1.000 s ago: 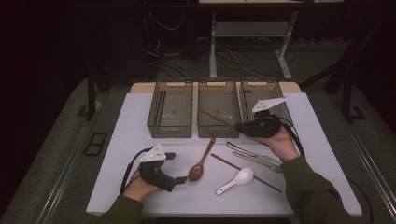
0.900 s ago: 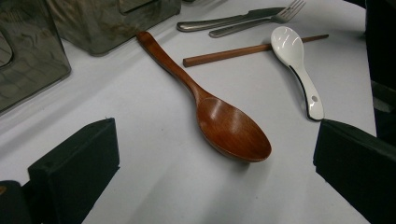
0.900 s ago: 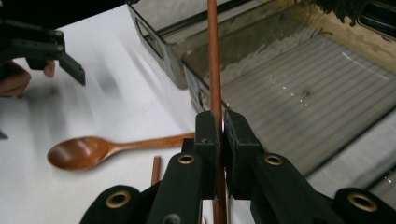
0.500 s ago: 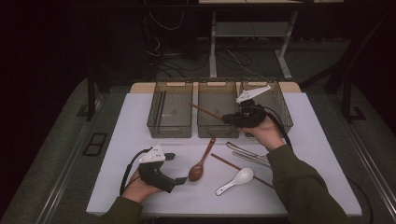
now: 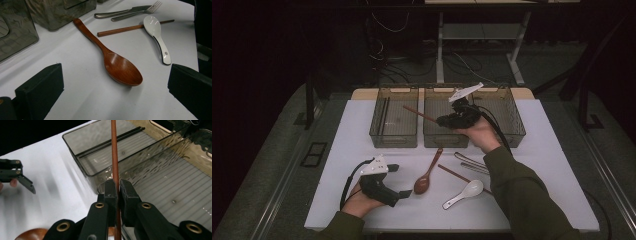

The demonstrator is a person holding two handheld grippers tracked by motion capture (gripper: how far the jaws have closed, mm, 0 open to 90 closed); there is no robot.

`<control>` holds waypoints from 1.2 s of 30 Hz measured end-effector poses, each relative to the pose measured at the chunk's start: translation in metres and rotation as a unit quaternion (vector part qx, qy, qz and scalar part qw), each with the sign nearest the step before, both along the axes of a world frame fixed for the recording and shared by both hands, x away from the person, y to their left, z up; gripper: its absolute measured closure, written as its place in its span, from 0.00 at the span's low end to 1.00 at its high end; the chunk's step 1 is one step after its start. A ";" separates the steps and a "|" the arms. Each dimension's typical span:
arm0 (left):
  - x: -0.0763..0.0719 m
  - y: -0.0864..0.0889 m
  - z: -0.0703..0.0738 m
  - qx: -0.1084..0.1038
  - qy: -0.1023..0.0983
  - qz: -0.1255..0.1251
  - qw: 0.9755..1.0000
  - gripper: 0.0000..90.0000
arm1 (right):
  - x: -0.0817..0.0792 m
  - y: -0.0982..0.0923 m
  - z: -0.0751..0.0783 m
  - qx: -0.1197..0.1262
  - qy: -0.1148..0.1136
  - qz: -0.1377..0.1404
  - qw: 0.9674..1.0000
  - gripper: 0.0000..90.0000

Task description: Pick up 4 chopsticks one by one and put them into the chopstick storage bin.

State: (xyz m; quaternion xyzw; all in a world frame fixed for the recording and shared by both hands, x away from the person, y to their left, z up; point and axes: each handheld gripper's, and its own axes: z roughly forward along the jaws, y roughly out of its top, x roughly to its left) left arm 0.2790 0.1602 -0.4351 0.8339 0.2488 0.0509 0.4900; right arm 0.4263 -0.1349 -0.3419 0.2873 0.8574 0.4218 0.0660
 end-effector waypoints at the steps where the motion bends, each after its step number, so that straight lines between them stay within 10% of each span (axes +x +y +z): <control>1: 0.000 0.000 0.000 -0.001 0.001 0.001 1.000 0.00 | 0.002 0.002 -0.001 0.001 0.000 0.000 1.000 0.94; 36: 0.000 0.001 0.000 -0.009 0.001 -0.003 1.000 0.00 | 0.063 0.097 -0.014 -0.047 0.033 -0.046 0.997 0.94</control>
